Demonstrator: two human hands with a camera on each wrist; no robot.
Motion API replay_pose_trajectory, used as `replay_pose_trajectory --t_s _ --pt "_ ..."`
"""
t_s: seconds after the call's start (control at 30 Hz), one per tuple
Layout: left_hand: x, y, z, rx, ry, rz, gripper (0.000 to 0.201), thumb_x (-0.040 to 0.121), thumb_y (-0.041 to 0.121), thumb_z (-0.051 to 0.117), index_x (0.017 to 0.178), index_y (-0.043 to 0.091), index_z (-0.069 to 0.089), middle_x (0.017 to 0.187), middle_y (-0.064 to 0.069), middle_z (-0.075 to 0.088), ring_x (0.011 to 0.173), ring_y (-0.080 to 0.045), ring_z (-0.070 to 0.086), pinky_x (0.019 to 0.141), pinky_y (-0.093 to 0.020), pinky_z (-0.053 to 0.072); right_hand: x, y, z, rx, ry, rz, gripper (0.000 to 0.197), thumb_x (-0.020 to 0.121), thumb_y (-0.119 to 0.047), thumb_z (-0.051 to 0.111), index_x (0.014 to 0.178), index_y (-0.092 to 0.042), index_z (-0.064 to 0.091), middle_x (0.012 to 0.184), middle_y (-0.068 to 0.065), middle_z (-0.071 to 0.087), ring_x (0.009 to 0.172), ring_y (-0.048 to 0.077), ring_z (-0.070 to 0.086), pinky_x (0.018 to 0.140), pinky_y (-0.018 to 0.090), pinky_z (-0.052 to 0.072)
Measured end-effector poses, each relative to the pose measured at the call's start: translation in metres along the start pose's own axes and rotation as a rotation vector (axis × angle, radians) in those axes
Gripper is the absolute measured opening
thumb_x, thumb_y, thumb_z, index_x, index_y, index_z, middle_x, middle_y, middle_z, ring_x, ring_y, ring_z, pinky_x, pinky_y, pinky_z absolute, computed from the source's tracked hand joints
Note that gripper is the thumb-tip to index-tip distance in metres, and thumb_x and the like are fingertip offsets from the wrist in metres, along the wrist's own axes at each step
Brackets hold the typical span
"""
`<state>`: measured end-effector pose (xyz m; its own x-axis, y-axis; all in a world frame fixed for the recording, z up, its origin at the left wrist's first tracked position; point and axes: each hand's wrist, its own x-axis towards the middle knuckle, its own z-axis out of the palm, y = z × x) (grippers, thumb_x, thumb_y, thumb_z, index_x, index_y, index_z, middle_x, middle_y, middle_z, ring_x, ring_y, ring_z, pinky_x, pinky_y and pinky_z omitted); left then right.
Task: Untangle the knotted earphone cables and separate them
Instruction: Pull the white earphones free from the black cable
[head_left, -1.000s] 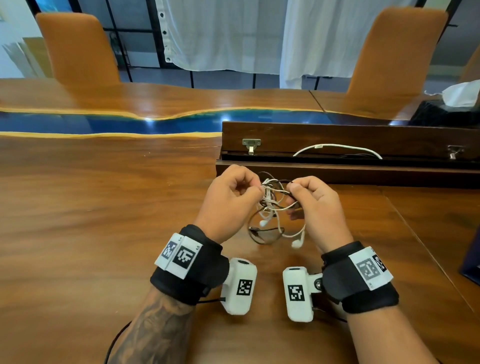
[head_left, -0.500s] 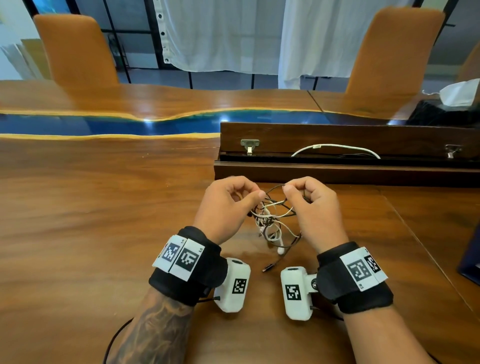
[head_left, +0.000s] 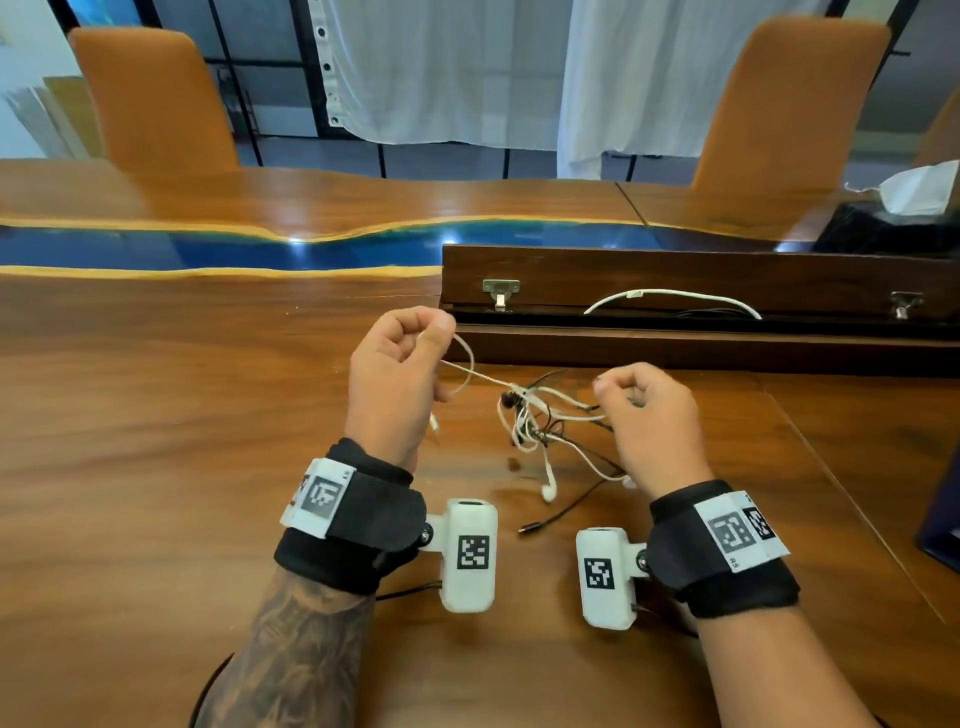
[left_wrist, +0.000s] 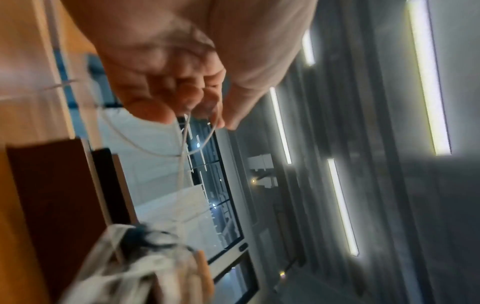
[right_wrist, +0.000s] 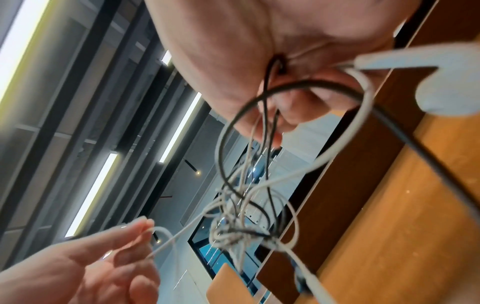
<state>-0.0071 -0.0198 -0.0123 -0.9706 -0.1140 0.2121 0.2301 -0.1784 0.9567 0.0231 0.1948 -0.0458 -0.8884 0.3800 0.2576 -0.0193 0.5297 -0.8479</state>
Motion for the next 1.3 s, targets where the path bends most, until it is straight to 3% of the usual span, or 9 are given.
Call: replay_pose_trajectory --t_s 0.17,0.23,0.37,0.57,0.67,0.9,1.0,1.2,1.3 --pt "0.005 -0.012 -0.005 0.289 0.087 0.029 0.006 0.097 0.021 0.063 0.101 0.025 0.064 0.105 0.002 0.062 0.088 -0.014 0.063 0.076 -0.033 0.059 0.000 -0.005 -0.002 0.174 0.142 -0.038 0.012 0.101 -0.024 0.056 0.093 -0.031 0.060 0.090 -0.008 0.065 0.083 0.003 0.059 0.069 0.023 0.043" --pt "0.003 -0.015 -0.004 0.442 0.035 0.074 0.020 0.094 0.023 0.066 0.113 0.028 0.061 0.121 0.005 0.053 0.085 0.007 0.059 0.080 -0.012 0.051 -0.002 -0.007 0.002 0.259 0.081 -0.035 0.011 0.102 -0.025 0.055 0.096 -0.030 0.063 0.084 -0.010 0.065 0.073 0.001 0.058 0.067 0.025 0.046" --pt "-0.004 -0.010 0.007 0.497 -0.105 0.078 0.008 0.095 0.027 0.066 0.097 0.019 0.067 0.095 0.003 0.066 0.074 0.000 0.058 0.072 -0.018 0.048 -0.009 -0.018 0.006 0.412 -0.114 -0.059 0.017 0.104 -0.015 0.052 0.103 -0.024 0.066 0.083 -0.014 0.070 0.072 0.001 0.063 0.064 0.022 0.053" --pt "-0.013 -0.004 0.020 0.329 -0.301 -0.217 0.060 0.097 0.060 0.043 0.099 0.007 0.071 0.085 -0.004 0.075 0.069 -0.013 0.068 0.058 -0.032 0.055 -0.016 -0.022 0.008 0.412 -0.404 -0.325 0.018 0.090 -0.002 0.062 0.093 -0.014 0.074 0.097 -0.004 0.069 0.096 0.012 0.066 0.079 0.023 0.054" --pt "-0.013 -0.005 0.019 0.249 -0.272 -0.223 0.029 0.099 0.035 0.059 0.102 0.007 0.068 0.085 -0.009 0.073 0.076 -0.016 0.068 0.063 -0.037 0.059 -0.018 -0.021 0.009 0.392 -0.500 -0.341 0.018 0.084 -0.020 0.062 0.086 -0.012 0.077 0.094 0.001 0.069 0.094 0.020 0.065 0.080 0.031 0.055" --pt "-0.015 0.000 0.020 0.168 -0.280 -0.155 0.014 0.096 0.005 0.054 0.086 0.013 0.061 0.087 0.000 0.075 0.083 -0.010 0.069 0.070 -0.030 0.058 -0.014 -0.026 0.012 0.466 -0.114 -0.059 0.020 0.101 -0.041 0.056 0.101 -0.021 0.057 0.102 0.003 0.071 0.058 0.018 0.065 0.052 0.026 0.048" --pt "-0.019 0.002 0.022 0.174 -0.317 -0.141 0.016 0.095 0.003 0.053 0.083 0.012 0.061 0.087 -0.001 0.075 0.093 -0.021 0.071 0.084 -0.045 0.058 -0.010 -0.016 0.011 0.299 0.010 -0.085 0.005 0.102 -0.029 0.056 0.097 -0.030 0.057 0.098 -0.003 0.064 0.068 0.013 0.061 0.063 0.031 0.049" --pt "-0.020 0.004 0.022 0.198 -0.423 -0.148 0.016 0.096 0.002 0.052 0.086 0.008 0.061 0.097 -0.015 0.073 0.092 -0.027 0.070 0.082 -0.044 0.059 -0.014 -0.019 0.007 0.335 -0.228 -0.149 0.013 0.098 -0.014 0.061 0.099 -0.024 0.070 0.090 -0.012 0.070 0.078 -0.003 0.062 0.065 0.014 0.048" --pt "-0.018 0.000 0.021 0.274 -0.483 -0.098 0.013 0.095 0.001 0.055 0.085 0.006 0.062 0.087 -0.010 0.070 0.081 -0.017 0.068 0.071 -0.030 0.059 -0.016 -0.022 0.011 0.333 -0.267 -0.169 0.012 0.097 -0.014 0.063 0.103 -0.019 0.072 0.095 -0.003 0.072 0.086 0.010 0.067 0.068 0.022 0.055"
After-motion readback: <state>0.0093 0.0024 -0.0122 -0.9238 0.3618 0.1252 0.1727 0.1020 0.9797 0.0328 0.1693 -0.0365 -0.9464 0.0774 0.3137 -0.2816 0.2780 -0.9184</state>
